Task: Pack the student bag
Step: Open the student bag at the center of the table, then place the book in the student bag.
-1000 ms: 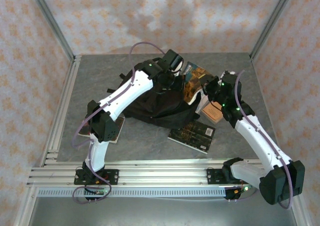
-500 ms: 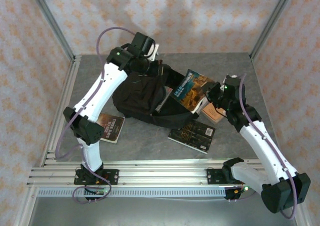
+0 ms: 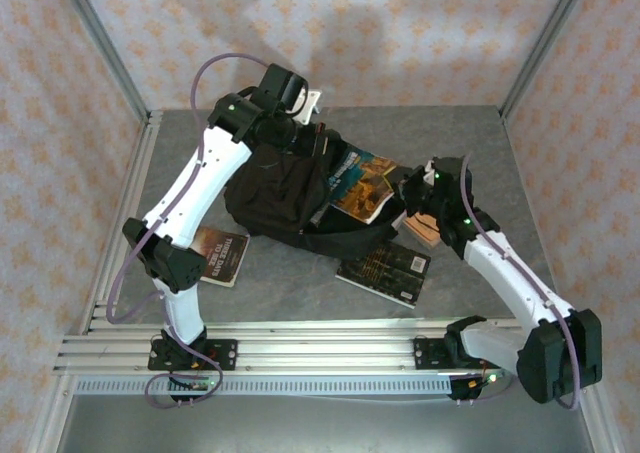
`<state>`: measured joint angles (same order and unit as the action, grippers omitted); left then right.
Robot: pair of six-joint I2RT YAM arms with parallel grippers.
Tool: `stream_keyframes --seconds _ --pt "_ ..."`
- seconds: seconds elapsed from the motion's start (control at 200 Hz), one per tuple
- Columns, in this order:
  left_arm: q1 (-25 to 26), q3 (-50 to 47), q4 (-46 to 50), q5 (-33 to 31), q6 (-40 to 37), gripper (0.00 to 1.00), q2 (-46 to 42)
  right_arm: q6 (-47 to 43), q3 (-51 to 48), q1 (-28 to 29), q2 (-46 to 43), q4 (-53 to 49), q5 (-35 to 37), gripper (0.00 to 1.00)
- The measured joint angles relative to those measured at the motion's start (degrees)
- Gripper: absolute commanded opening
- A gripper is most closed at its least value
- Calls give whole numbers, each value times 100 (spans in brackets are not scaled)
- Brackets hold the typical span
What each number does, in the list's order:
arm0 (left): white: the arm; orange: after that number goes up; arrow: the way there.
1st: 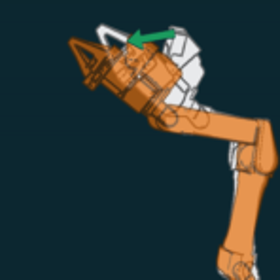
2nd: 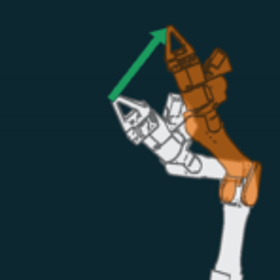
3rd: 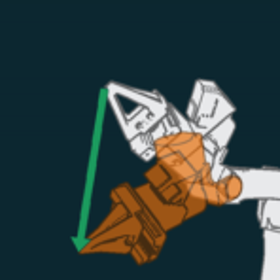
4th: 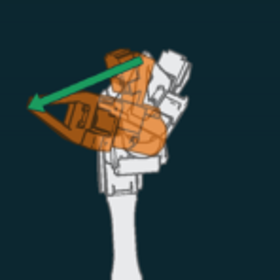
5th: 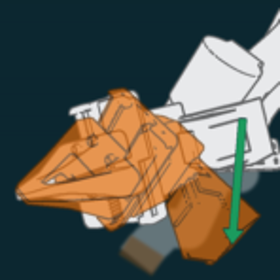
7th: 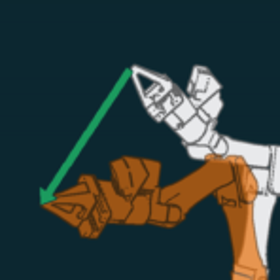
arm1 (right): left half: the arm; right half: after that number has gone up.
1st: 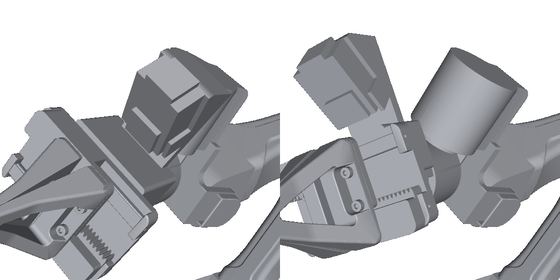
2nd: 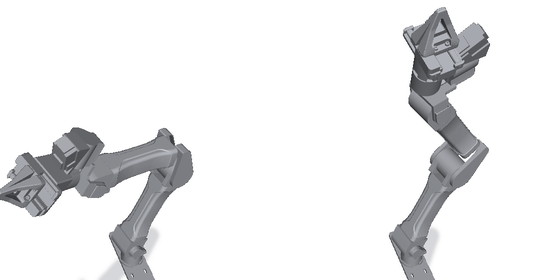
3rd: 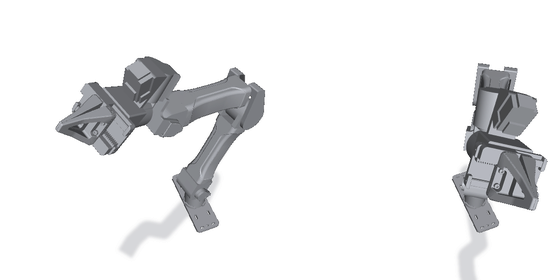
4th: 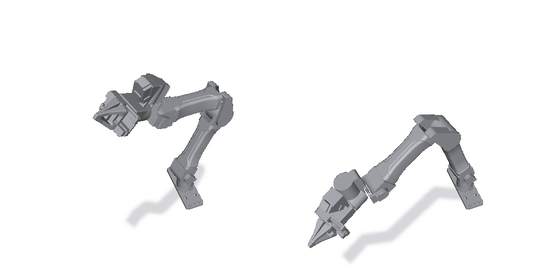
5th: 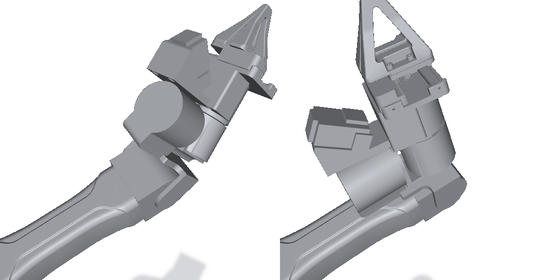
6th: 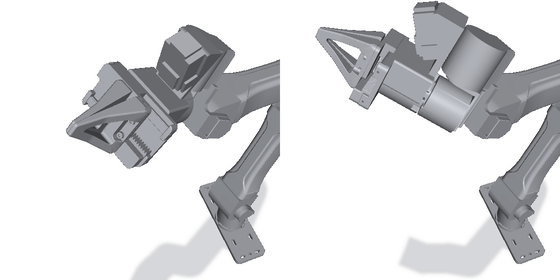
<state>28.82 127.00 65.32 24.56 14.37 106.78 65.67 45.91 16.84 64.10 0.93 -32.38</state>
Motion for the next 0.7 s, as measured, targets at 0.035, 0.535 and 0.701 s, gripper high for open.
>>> stream_keyframes --seconds 0.035,0.535,0.701 --pt "-2 68 31 17 -11 0 9 85 -22 15 46 153 -33 0" --pt "-101 754 179 175 -83 0 221 651 -66 511 1351 1596 -236 0" --pt "-111 850 179 273 -90 0 334 610 413 778 2225 1814 -212 0"
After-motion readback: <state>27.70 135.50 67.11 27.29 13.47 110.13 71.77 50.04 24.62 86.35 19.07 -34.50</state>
